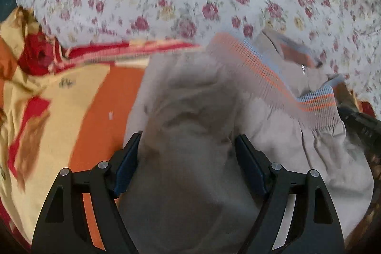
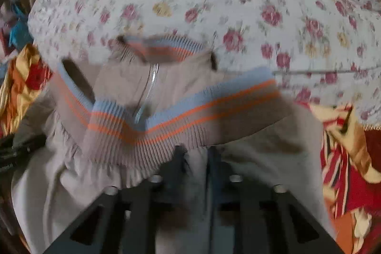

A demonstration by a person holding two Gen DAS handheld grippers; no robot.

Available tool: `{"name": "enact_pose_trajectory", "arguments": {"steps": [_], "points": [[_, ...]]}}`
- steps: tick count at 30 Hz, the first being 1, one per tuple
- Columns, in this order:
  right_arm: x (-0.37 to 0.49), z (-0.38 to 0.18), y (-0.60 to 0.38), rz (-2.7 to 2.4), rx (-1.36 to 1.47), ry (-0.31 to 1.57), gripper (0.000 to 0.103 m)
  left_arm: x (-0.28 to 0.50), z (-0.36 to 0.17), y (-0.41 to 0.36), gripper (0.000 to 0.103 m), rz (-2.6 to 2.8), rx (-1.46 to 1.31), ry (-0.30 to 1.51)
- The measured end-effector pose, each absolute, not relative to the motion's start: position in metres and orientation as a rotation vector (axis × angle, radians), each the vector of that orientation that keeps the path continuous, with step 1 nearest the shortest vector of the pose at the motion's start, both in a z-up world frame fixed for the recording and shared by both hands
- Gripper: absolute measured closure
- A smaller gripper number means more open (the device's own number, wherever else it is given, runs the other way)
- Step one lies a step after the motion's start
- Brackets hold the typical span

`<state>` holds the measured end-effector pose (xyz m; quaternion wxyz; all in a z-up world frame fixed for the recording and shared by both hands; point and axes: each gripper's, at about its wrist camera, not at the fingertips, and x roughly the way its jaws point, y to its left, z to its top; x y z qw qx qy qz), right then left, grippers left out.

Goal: Fold large clothes
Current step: 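Lay the hem onto the collar and open both grippers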

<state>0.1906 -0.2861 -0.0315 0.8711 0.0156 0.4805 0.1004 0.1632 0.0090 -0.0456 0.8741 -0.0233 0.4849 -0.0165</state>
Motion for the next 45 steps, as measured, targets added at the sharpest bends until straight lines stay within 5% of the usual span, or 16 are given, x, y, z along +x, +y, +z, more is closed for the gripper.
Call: {"name": "enact_pose_trajectory", "arguments": {"steps": [7,9,12,17,23,29,35,45], "points": [[0.219,-0.042,-0.335,0.104,0.276,0.967,0.089,0.188,-0.048,0.034,0.023,0.056,-0.144,1.003],[0.209,-0.036,-0.345,0.138,0.295,0.974,0.068,0.18,-0.045,0.04,0.023,0.059,-0.144,0.998],[0.18,-0.013,-0.37,0.128,0.326,0.927,0.056,0.158,-0.032,0.047,0.023,0.033,-0.191,0.976],[0.129,0.002,-0.379,0.16,0.229,0.927,0.056,0.133,-0.021,0.03,0.023,-0.01,-0.164,0.935],[0.14,-0.049,-0.373,-0.022,-0.025,0.945,0.056,0.15,-0.054,0.032,0.021,0.068,-0.055,0.938],[0.133,-0.024,-0.399,-0.054,0.137,0.945,0.056,0.148,-0.041,0.057,0.021,0.076,-0.185,0.983],[0.122,0.011,-0.328,0.248,0.152,0.904,0.054,0.11,-0.03,0.058,0.021,0.074,-0.181,0.991],[0.201,-0.054,-0.203,0.25,0.005,1.017,0.056,0.099,-0.049,0.054,0.021,0.066,-0.156,1.012]]}}
